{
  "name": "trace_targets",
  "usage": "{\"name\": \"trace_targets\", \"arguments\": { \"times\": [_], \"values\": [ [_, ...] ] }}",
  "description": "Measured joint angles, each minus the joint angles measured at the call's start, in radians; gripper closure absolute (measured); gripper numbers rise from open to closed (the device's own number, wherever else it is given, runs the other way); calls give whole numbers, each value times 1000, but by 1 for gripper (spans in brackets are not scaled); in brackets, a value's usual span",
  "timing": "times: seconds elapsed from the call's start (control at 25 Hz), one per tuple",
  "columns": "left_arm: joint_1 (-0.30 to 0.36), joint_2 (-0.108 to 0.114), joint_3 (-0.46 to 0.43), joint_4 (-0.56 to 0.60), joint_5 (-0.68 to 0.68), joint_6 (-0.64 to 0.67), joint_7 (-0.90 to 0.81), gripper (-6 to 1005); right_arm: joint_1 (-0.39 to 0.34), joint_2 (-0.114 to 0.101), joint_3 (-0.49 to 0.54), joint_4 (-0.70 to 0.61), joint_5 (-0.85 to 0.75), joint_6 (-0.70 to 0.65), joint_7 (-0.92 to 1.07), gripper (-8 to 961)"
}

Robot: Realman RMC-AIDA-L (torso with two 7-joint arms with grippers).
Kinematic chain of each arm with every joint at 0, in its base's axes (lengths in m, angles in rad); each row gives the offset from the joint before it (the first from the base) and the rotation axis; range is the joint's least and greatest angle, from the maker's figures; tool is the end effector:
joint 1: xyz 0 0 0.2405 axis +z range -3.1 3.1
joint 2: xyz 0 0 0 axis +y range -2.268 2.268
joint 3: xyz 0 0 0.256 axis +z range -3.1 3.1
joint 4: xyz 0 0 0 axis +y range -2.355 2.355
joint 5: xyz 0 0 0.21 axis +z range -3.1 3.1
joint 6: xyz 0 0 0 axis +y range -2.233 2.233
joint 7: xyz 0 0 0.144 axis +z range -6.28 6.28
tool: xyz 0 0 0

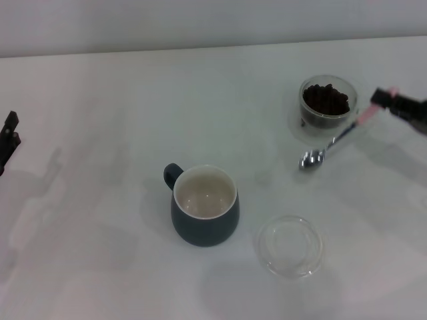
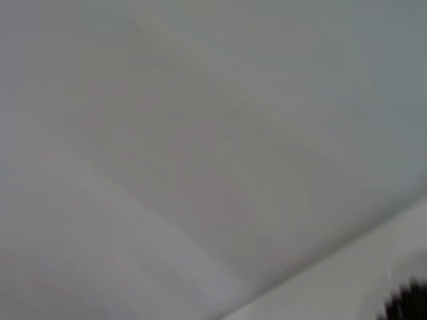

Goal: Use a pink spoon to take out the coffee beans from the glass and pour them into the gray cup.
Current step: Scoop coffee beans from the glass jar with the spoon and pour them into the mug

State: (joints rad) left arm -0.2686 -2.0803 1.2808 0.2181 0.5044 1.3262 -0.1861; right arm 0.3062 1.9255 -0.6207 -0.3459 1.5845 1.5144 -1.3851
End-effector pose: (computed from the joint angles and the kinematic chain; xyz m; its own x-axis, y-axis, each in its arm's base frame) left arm -0.3382 0.2845 -0.0015 0.8231 -0.1566 0.5458 0.4769 -0.3311 -0.8142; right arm 0.3560 0.2814 0.0600 0.0395 -0.5691 -0.8213 -0.9196 -0.3422 0.1929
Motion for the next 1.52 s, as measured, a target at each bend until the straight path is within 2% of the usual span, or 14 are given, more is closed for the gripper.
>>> {"name": "trace_targets", "arguments": {
  "times": [0.28, 0.6, 0.8, 1.16, 1.32, 1.52],
  "values": [
    [6, -3, 8, -10, 0, 2, -6, 246, 86, -32, 42, -83, 2, -85, -10, 805],
    [-5, -3, 9, -43, 1, 26, -7, 246, 136, -42, 41, -93, -5, -183, -83, 803],
    [-6, -4, 9, -43, 0, 26, -8, 246, 145, -33, 38, -94, -8, -211, -194, 803],
    [-7, -4, 9, -38, 0, 28, -9, 246, 146, -2, 30, -98, -10, -267, -405, 801],
    [-10, -4, 9, -36, 0, 28, -9, 246, 146, 9, 23, -106, -11, -311, -443, 800],
    [-22, -3, 6, -43, 0, 28, -9, 247, 150, 12, 23, -105, -11, -339, -425, 799]
  ]
}}
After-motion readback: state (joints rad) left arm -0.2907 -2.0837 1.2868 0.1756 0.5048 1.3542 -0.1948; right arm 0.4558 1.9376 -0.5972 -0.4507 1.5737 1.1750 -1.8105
